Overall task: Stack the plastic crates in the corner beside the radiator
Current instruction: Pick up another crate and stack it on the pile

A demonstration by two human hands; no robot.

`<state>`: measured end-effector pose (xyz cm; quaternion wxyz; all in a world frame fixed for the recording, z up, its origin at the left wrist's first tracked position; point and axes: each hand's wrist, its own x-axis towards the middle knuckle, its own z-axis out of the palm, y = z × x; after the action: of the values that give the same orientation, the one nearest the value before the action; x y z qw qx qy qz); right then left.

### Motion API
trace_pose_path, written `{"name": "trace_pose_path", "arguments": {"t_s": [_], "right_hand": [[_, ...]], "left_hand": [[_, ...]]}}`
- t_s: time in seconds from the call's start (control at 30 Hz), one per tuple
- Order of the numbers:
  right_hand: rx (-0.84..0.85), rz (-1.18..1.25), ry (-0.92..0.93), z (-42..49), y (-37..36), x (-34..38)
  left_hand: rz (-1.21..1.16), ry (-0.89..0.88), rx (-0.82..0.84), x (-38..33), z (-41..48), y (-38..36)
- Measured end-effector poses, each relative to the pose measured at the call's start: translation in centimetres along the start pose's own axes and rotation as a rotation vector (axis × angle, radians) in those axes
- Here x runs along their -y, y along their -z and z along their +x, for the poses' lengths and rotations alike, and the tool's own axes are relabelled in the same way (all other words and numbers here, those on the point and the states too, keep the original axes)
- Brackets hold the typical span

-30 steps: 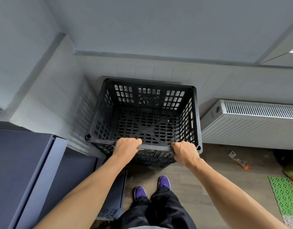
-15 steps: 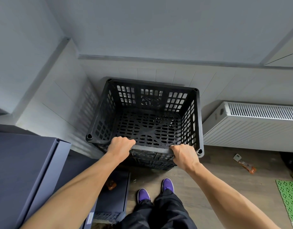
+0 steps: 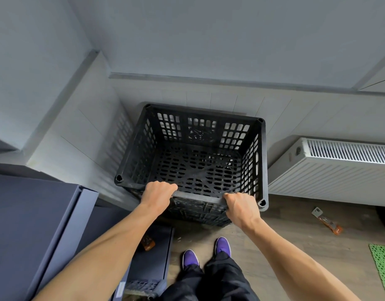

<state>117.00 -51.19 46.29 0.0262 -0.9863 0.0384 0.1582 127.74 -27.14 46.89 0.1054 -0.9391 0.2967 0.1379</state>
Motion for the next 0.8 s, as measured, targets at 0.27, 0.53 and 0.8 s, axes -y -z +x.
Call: {"name": "trace_pose_path", "arguments": {"t_s": [0.27,0.53,0.8], "right_hand": [[-0.019,-0.024,0.016,1.2,0.6,-1.5],[0.046,-0.004,0.021,0.9,0.9,-1.8],[0.049,0.020,0.044,0.9,0.9,-1.9]], "left_hand": [[-0.003,-0.015,0.003,-0.6,1.8,0.8],[0.005,-0.039,0.040,-0.9,1.5,1.2],[-0.033,-0.047,0.032,-0.7,0.9,1.2]]}}
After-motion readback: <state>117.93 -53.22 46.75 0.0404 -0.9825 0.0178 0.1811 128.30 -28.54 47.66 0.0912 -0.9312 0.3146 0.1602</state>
